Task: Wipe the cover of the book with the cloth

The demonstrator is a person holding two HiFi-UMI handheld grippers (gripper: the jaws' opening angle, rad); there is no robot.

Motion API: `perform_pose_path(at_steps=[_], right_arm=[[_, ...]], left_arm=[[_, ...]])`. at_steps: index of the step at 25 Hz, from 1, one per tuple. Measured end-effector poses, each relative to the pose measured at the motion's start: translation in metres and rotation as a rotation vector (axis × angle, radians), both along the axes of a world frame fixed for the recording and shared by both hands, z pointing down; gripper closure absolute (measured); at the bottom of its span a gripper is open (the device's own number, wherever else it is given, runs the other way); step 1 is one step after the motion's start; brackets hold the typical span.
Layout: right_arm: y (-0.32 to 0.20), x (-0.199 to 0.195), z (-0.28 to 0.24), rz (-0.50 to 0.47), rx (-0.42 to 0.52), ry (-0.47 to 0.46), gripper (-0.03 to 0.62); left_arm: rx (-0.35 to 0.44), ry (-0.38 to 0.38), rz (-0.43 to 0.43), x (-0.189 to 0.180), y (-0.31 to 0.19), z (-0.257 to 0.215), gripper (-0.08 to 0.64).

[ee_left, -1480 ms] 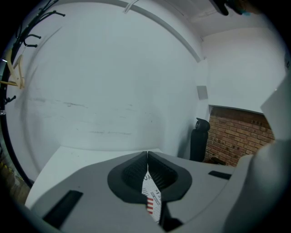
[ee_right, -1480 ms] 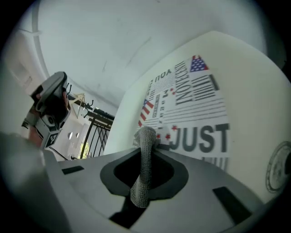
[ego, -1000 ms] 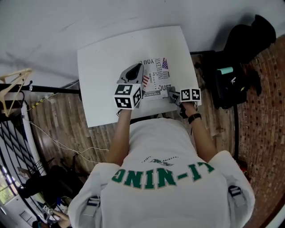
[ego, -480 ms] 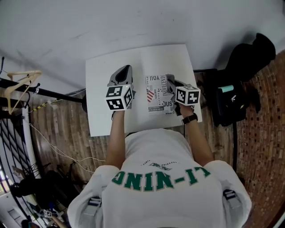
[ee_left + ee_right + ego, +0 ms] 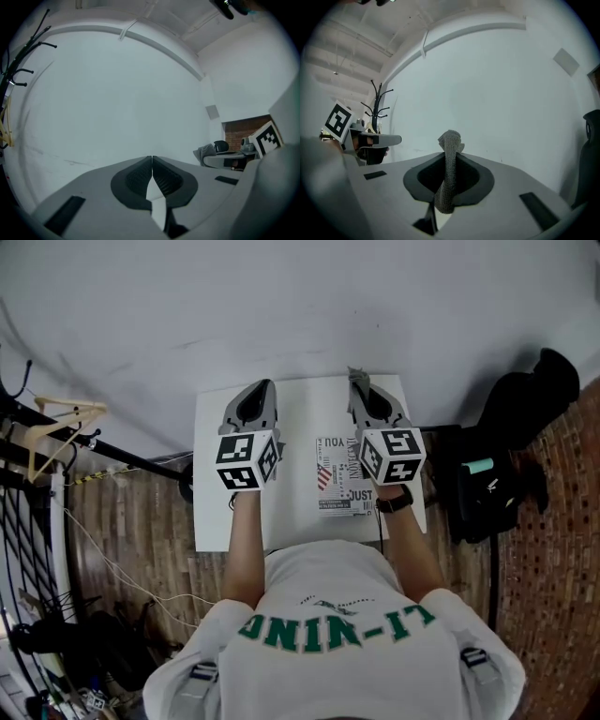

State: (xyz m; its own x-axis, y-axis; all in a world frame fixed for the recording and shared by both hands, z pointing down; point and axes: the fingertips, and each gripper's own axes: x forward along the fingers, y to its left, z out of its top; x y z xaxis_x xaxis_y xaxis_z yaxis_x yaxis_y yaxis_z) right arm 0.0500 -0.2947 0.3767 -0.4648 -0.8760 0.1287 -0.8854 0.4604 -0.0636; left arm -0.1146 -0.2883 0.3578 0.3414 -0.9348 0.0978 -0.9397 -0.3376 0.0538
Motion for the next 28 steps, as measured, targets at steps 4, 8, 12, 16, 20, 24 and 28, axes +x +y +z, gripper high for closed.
perform_pose_path(at_steps=[4,8,12,16,20,24,28], right_arm=[[0.005,-0.005,-0.034,0.022,0.097,0.023,0.548],[0.01,-0.007,-0.046,0.04,0.137,0.073,0.548],[0.012,-0.009,-0.046,0.042,0.132,0.082,0.548],[0.014,-0.008,-0.043,0.045,0.125,0.086,0.548],[0.012,-0.005,-0.037,0.05,0.109,0.088,0.548],[0.011,-0.004,-0.035,0.054,0.103,0.089,0.548],[0.009,-0.002,-0.033,0.059,0.099,0.087,0.548]], left_arm=[[0.05,-0.01,-0.019,0.001,0.008,-0.025,0.543],[0.07,-0.032,-0.016,0.004,0.013,-0.029,0.543],[0.061,-0.024,-0.011,0.004,0.014,-0.025,0.543],[0.06,-0.017,-0.005,0.006,0.016,-0.023,0.543],[0.055,-0.015,0.009,0.011,0.014,-0.018,0.543],[0.054,-0.005,0.015,0.012,0.013,-0.016,0.543],[0.055,-0.001,0.022,0.013,0.011,-0.014,0.543]])
